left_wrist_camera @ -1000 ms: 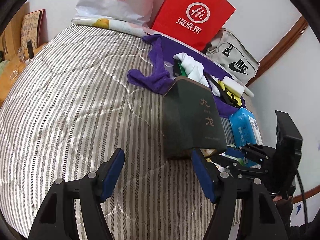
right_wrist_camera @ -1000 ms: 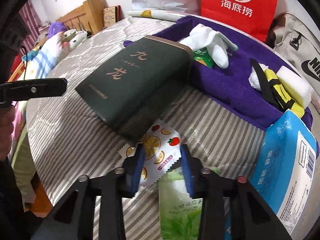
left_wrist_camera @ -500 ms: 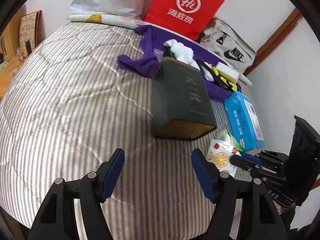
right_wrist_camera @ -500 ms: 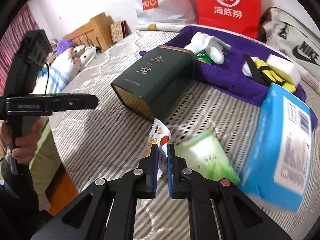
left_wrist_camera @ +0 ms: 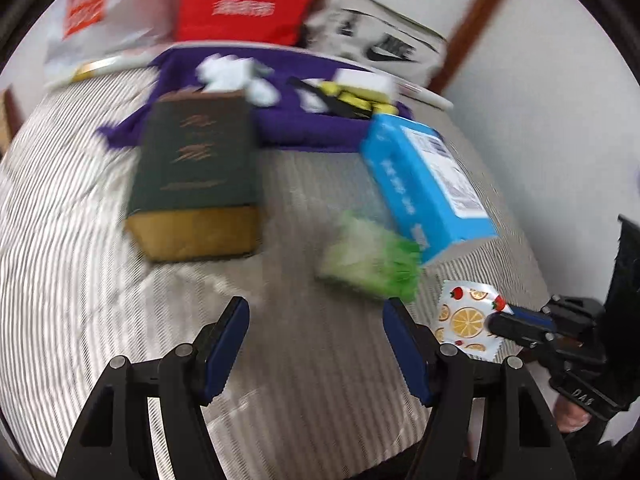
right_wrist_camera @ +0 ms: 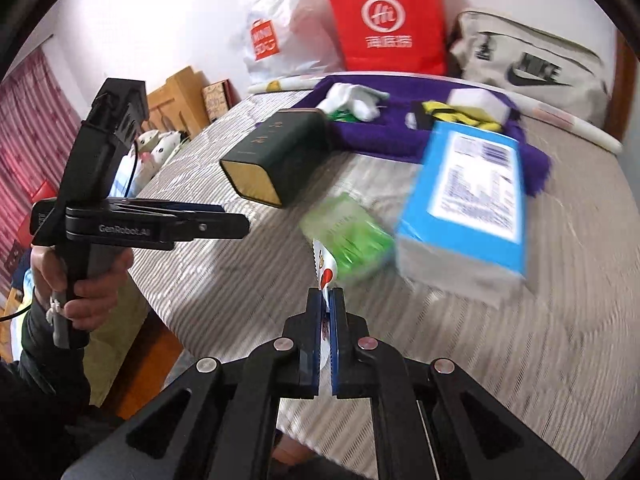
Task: Organize soft objects
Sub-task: 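Grasp the green tissue pack with the left tool while the right tool holds the sachet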
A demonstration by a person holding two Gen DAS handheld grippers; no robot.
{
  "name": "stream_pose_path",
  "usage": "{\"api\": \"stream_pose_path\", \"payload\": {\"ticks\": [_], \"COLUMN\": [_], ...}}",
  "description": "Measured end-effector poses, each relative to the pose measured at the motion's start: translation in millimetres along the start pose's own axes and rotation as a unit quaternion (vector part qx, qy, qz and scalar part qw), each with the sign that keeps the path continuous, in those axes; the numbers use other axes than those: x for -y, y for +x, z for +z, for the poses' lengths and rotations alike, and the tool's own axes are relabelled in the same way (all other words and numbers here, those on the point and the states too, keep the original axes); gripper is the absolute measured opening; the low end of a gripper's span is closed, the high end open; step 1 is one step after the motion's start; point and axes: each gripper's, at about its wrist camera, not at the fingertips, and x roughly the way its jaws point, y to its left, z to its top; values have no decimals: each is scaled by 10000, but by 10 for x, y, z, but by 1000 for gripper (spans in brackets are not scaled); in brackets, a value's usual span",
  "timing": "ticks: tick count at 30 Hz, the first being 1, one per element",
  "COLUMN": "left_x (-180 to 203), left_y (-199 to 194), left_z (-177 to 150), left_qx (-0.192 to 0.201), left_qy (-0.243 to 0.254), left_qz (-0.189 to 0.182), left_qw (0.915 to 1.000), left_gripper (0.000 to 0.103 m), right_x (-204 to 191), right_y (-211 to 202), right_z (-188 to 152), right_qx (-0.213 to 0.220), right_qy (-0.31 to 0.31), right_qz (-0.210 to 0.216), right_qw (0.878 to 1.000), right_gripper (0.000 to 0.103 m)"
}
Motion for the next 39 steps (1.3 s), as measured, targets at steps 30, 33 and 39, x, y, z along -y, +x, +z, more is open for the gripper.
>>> {"api": "stream_pose_path", "payload": {"ticks": [30,33,39], "left_x": [489,444,249], "left_y": [585,466,237], "left_z": [13,-93,-271], "left_qx": [113,201,285], "left_qy": [1233,1220,849], "left_qz": [585,705,776], "left_qw": [9906,9898,9930], "left_gripper": [74,74,74], "right_x": [630,599,537], "right_y": [-80,-96,-99], "right_z": [-275,-273,-257], "right_qx": [230,220,231], "right_qy": [712,700,712], "right_qz": [-588,-612,-660], "right_qw": [9955,9954,9950], "right_gripper": [4,4,4]}}
